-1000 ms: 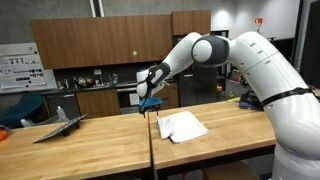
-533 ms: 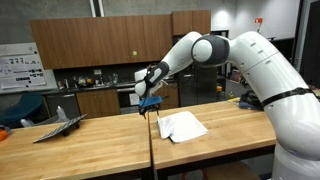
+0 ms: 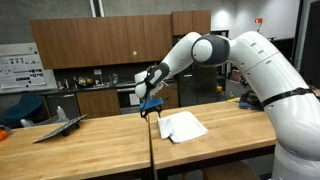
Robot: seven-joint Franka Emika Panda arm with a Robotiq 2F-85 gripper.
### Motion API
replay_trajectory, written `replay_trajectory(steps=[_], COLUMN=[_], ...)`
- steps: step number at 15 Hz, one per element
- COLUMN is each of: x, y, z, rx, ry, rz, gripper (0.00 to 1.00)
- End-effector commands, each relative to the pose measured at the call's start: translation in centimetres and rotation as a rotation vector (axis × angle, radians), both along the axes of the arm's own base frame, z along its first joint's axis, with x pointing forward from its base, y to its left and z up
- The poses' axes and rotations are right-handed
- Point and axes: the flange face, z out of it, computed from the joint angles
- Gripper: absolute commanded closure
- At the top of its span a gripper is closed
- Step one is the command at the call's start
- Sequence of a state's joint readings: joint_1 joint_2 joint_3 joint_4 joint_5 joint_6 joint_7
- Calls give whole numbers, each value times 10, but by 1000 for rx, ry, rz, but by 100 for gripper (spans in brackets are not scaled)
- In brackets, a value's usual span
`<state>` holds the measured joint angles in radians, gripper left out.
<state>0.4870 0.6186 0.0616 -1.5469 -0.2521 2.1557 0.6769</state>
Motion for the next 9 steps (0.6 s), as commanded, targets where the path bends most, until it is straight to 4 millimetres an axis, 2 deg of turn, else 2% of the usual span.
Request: replay_trajectory(steps=[1, 9], x=[-16, -35], y=[-13, -40], z=[1, -18], rx=[-26, -75], ry=[8, 71], rz=[-4, 37], gripper=[0, 0])
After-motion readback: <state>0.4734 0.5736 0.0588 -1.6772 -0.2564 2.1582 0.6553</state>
